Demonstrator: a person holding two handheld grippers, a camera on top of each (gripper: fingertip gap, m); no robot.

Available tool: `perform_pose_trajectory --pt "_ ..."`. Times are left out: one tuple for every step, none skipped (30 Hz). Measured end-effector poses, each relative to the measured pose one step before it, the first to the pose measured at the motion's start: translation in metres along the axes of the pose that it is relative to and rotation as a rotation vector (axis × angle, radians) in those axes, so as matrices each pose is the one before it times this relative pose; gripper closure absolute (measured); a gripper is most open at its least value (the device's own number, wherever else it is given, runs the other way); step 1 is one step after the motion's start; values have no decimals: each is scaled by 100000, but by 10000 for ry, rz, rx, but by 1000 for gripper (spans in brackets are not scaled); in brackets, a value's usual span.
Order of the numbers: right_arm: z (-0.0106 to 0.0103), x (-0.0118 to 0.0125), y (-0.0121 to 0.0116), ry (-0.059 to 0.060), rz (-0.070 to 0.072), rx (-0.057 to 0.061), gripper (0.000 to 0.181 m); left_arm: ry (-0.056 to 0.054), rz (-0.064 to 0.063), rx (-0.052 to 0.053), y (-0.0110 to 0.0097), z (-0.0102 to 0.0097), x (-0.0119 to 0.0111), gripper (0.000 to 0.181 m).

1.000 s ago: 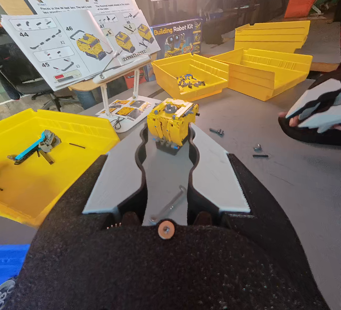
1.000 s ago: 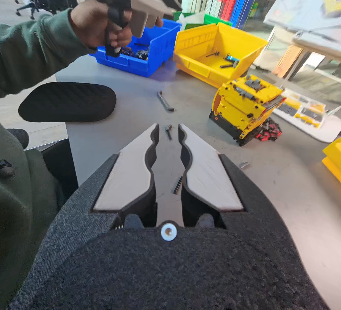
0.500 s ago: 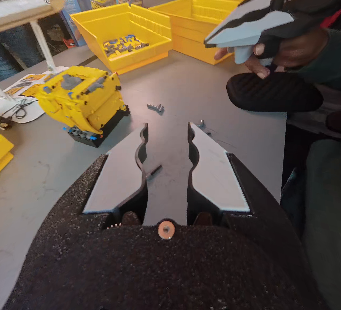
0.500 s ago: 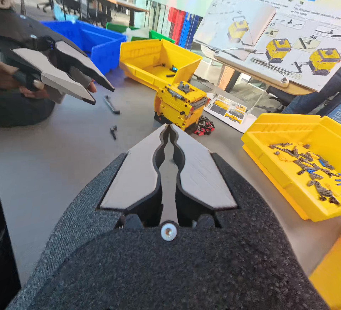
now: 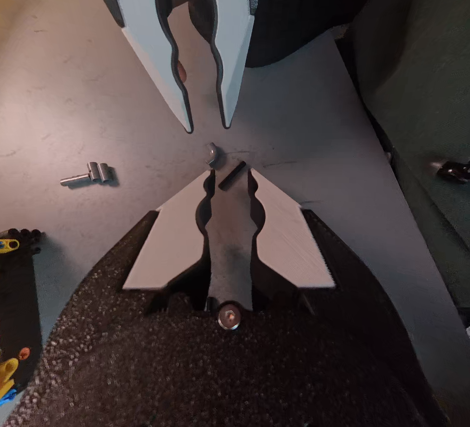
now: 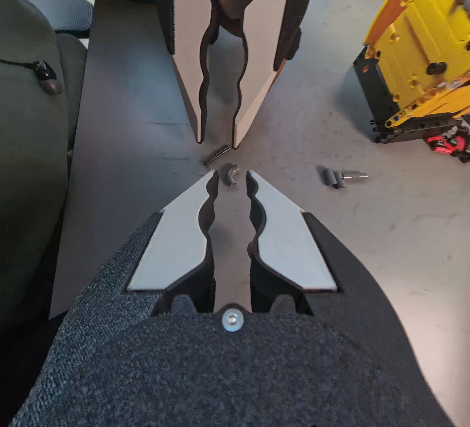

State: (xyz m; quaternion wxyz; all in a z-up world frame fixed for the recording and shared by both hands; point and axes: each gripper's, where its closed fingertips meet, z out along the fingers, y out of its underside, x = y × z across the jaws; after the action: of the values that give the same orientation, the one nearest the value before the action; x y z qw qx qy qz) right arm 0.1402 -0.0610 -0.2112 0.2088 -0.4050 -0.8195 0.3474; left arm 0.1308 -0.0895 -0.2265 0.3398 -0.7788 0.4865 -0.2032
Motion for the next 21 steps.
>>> perform_pose_trajectory --pt "269 -300 406 -55 -38 -308 160 -14 255 -120 144 283 -68 158" --pt "243 -100 313 27 -19 -203 160 -12 173 -107 150 277 -33 159" --pt "233 -16 218 26 72 -144 160 39 81 -99 171 275 79 160" --pt "222 59 110 34 93 -113 160 -11 60 -150 264 223 86 162" --pt "177 104 -62 65 4 -35 160 -91 106 -178 292 142 55 166" --pt "138 -20 -140 -35 -54 -12 160 -71 92 -85 119 6 133 171" --pt "167 -65 -91 -105 -52 -62 160 -66 76 -48 33 -23 152 174" --pt "209 -5 -30 -101 -51 -111 160 -60 77 -30 33 34 138 177" --pt "245 80 62 -73 -31 -160 160 -67 63 25 -1 24 86 178" --pt "231 69 64 -78 -25 -154 160 -72 20 55 22 -3 21 178" --pt "205 -78 -18 -155 -12 -84 160 -41 -52 68 24 -21 -11 178" --pt "172 -84 -27 -125 30 -63 161 -30 -68 70 11 -7 -22 178" --pt "157 67 76 -13 22 -112 163 -34 -21 60 20 -25 -53 178" --pt "160 111 290 26 -23 -208 165 -12 -4 43 34 -54 -51 178" --pt "101 95 175 -4 -26 -122 165 -2 -13 21 90 -85 -87 178" --pt "-57 -8 -86 -81 50 35 170 -23 -27 8 140 -120 -138 178" --pt "-9 107 206 -20 -45 -132 172 -78 -49 1 177 -162 -222 179" --pt "-47 84 45 -49 -164 -31 173 -186 -53 -21 234 -189 -383 179" --pt "-40 35 32 -124 -303 -27 173 -250 -42 -31 271 -221 -458 179" --pt "-29 -14 13 -169 -516 4 173 -242 -50 18 207 -229 -448 179" --pt "-35 69 -36 -155 -507 22 173 -196 -95 102 63 -242 -413 179"
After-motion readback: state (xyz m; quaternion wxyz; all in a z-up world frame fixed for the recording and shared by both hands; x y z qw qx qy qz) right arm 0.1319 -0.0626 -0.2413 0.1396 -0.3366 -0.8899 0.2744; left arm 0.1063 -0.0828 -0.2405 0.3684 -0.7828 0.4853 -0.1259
